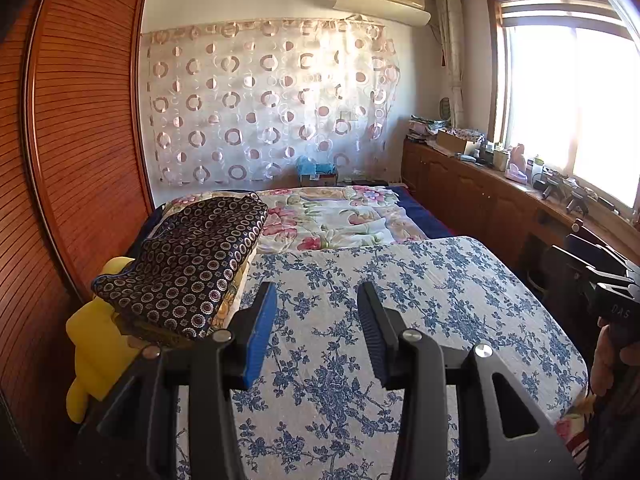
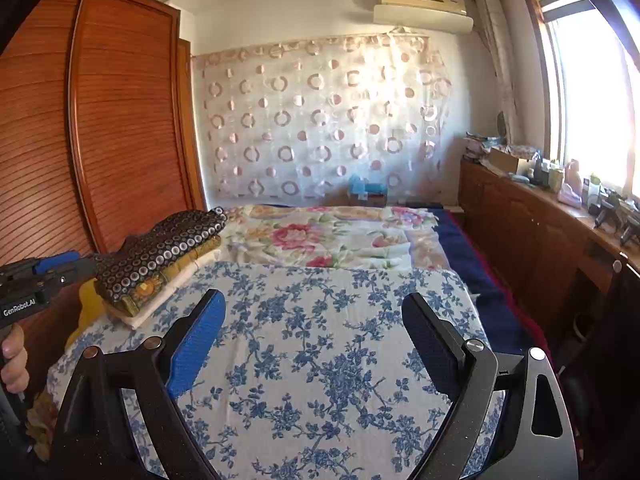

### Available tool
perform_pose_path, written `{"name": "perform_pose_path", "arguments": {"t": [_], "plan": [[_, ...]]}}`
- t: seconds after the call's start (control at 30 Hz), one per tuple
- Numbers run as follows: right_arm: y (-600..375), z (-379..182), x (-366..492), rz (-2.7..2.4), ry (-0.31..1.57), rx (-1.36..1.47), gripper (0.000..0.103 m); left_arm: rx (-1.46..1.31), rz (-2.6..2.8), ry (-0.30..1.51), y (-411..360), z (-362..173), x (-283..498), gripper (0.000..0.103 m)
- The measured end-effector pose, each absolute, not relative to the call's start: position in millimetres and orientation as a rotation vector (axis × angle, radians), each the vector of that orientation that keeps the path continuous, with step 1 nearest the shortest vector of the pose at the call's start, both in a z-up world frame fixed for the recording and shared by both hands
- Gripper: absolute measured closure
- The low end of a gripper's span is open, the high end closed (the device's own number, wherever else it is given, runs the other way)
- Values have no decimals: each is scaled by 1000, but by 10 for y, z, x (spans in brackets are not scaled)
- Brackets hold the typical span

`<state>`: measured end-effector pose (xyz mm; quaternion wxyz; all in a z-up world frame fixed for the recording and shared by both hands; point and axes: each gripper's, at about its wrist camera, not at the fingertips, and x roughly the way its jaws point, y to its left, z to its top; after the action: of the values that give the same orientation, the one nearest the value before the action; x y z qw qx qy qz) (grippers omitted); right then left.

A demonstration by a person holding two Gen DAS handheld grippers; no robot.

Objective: Fold small clothes

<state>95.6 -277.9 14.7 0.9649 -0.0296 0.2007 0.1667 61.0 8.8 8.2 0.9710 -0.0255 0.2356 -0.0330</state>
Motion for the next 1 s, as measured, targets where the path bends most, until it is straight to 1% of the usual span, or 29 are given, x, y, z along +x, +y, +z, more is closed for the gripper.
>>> {"name": "perform_pose_path", "arguments": {"t": [1.0], "plan": [[-2789,134,976,334,408,-59,11,-49,-76,474,24,124,581,61]]}}
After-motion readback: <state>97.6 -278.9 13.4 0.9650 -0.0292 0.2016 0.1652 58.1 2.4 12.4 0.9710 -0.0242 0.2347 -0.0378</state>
